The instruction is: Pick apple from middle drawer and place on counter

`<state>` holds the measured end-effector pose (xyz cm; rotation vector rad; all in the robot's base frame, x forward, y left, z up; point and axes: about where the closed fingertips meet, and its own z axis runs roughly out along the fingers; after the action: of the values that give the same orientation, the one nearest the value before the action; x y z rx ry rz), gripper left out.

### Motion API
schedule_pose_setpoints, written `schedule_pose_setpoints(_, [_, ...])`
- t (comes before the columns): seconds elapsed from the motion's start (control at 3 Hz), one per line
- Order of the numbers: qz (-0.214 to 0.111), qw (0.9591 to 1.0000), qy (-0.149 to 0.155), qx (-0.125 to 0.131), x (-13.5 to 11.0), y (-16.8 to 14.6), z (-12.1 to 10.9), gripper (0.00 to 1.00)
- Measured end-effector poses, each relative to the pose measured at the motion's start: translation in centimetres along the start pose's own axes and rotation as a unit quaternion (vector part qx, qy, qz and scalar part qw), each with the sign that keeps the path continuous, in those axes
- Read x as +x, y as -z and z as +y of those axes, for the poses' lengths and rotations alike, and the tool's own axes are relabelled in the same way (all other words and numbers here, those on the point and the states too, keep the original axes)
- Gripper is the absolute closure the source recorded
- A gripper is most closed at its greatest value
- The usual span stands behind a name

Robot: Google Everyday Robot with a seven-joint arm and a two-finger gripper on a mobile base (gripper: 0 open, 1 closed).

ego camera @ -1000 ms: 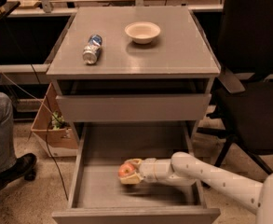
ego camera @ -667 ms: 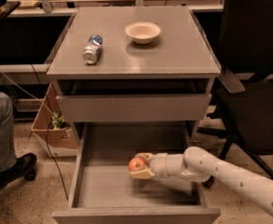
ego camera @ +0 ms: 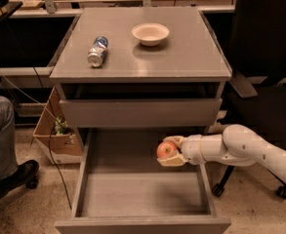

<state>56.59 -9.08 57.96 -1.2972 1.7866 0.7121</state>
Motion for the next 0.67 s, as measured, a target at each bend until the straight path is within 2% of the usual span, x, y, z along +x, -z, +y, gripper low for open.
schedule_pose_setpoints(0.33, [-0.001, 1.0, 0.001, 0.0, -0.4, 0.1, 0.0, 1.0])
schedule_pose_setpoints(0.67, [-0.012, 0.9997, 0.02, 0.012, -4.9, 2.4, -0.1, 1.0])
